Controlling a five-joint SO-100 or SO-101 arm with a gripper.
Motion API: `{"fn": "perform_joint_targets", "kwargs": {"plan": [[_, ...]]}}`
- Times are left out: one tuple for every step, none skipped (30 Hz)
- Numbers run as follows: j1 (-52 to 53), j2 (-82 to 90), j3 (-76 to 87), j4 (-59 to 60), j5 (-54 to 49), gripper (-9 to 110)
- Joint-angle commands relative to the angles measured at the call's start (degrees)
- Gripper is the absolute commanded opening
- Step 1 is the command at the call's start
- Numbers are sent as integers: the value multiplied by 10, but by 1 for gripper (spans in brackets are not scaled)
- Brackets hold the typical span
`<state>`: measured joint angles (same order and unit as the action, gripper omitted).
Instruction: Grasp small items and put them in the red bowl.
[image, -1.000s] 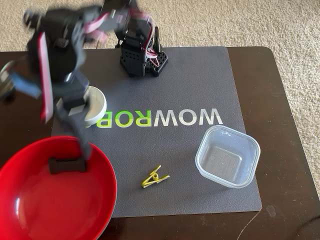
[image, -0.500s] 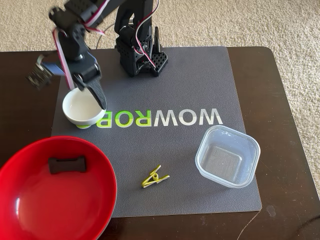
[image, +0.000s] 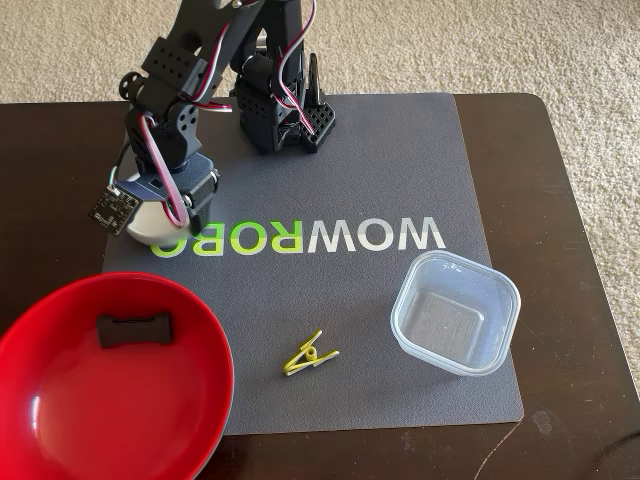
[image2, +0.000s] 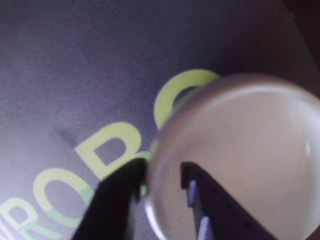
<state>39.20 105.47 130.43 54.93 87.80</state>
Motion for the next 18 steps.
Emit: {"fn": "perform_joint_targets", "kwargs": {"plan": [[3, 23, 0, -3, -16, 0], [-2, 35, 1, -2, -25, 0], [-8, 45, 1, -1, -38, 0], [-15, 54, -3, 4, -49, 0], [-24, 66, -9, 15, -64, 0], [-32, 80, -18, 32, -77, 0], [-40, 98, -25, 48, -93, 0], [-51, 120, -34, 66, -106, 0], [-63, 143, -44, 84, -122, 0], [-76, 163, -56, 103, -138, 0], [-89, 178, -74, 127, -155, 0], [-101, 189, -98, 152, -173, 0], [-113, 192, -130, 180, -192, 0], [-126, 189, -169, 214, -213, 0], [-138, 184, -207, 247, -232, 0], [-150, 177, -247, 279, -251, 0], [-163, 168, -288, 312, -272, 0], [-175, 156, -330, 345, -294, 0]]}}
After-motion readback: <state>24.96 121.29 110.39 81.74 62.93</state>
